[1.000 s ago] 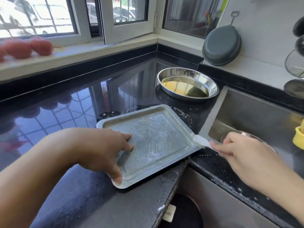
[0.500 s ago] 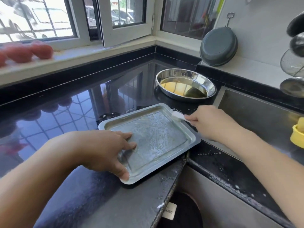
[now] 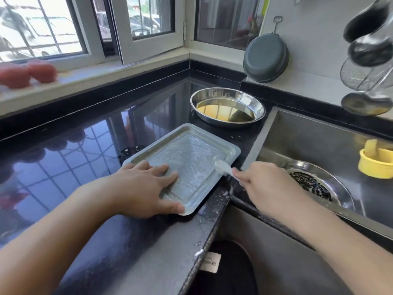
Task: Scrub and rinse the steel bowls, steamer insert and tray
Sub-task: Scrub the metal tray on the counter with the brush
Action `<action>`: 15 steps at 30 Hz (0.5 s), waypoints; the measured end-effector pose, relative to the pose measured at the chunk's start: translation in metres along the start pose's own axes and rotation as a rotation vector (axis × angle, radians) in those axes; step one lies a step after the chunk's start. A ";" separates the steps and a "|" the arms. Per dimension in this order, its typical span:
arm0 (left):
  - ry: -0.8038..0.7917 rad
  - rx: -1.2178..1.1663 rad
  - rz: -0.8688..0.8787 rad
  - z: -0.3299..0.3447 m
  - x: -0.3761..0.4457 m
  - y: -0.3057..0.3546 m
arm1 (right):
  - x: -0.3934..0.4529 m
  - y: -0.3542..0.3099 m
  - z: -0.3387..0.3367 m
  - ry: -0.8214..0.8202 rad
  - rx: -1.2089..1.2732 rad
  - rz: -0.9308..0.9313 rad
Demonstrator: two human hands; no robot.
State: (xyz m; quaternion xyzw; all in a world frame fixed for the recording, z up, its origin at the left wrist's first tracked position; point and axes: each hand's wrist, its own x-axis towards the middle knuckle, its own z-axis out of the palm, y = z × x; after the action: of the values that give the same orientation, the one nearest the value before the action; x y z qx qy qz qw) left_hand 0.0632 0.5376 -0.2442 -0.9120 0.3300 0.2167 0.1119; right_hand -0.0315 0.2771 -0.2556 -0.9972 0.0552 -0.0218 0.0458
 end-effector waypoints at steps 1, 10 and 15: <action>-0.014 -0.005 0.009 -0.001 0.000 -0.003 | -0.009 -0.008 -0.001 -0.029 0.006 -0.036; -0.040 -0.009 0.085 -0.003 0.003 -0.022 | -0.023 -0.020 -0.005 -0.014 -0.020 -0.015; 0.005 0.020 0.098 -0.001 0.008 -0.023 | -0.069 -0.067 -0.005 -0.116 0.127 -0.248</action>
State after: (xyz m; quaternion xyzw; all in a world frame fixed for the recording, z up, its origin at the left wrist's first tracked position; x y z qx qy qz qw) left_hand 0.0838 0.5500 -0.2453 -0.8939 0.3769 0.2164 0.1096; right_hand -0.0928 0.3507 -0.2468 -0.9910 -0.0728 0.0267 0.1089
